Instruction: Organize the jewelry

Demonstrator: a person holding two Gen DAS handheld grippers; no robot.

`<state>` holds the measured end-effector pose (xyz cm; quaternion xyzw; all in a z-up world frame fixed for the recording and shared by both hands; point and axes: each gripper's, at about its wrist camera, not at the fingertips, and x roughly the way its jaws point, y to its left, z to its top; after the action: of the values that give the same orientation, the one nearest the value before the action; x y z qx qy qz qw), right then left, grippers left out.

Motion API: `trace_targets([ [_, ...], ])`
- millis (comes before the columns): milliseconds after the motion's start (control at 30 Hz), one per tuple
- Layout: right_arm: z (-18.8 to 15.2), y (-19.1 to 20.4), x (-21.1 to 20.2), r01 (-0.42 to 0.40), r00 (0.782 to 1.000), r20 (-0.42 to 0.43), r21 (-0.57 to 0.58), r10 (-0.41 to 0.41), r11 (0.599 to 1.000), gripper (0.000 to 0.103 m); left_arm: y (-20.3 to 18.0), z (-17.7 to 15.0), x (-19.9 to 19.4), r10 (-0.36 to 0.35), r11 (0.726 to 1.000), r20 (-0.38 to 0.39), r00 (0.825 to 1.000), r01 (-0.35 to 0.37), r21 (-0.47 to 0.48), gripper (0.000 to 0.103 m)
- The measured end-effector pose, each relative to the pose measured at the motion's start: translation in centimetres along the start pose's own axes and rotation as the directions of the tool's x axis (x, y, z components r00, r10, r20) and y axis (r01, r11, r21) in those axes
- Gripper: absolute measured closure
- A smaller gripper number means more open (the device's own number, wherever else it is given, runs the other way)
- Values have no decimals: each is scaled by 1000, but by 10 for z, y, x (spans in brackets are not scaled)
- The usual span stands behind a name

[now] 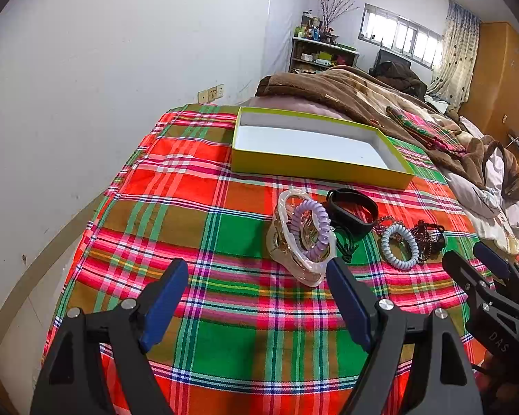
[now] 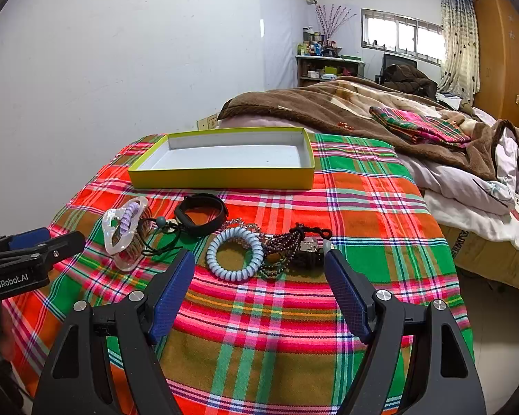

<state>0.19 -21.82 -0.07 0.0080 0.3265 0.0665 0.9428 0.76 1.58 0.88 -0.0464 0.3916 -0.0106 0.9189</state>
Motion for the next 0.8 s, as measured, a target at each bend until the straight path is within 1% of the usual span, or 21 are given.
trace_targets([
  [133,1,0,0,2,1000,0,2,-2,1000,26,1,2,1,-23,1000,-8,1000,23,-1,20],
  [200,3,-2,0,4,1000,0,4,-4,1000,26,3,5,3,-53,999,-20,998,53,-5,20],
  [300,7,-4,1,5,1000,4,12,-5,1000,26,9,12,5,-100,995,-26,995,99,-27,20],
  [400,11,-7,3,7,1000,5,20,-7,1000,26,16,21,10,-110,993,-30,994,108,-50,21],
  [467,14,-8,5,8,1000,5,24,-8,1000,26,18,27,16,-133,989,-38,990,131,-63,21],
  [500,15,-9,6,6,1000,6,26,-6,1000,26,18,30,21,-158,985,-52,986,154,-71,24],
  [533,16,-10,7,4,1000,6,29,-5,1000,26,18,32,26,-167,984,-71,983,161,-82,26],
  [633,19,-13,10,5,1000,3,35,-6,999,26,12,34,36,-162,986,-92,983,157,-61,30],
  [667,19,-14,12,6,1000,2,38,-6,999,26,12,34,39,-167,985,-108,980,161,-61,33],
  [700,20,-15,14,6,1000,-1,42,-6,999,26,11,34,44,-171,984,-128,977,164,-66,39],
  [733,20,-17,15,5,1000,-5,45,-5,999,26,12,35,48,-163,985,-140,977,154,-74,42],
  [800,20,-18,17,4,1000,-8,48,-4,999,26,10,35,50,-160,986,-135,978,151,-68,44],
])
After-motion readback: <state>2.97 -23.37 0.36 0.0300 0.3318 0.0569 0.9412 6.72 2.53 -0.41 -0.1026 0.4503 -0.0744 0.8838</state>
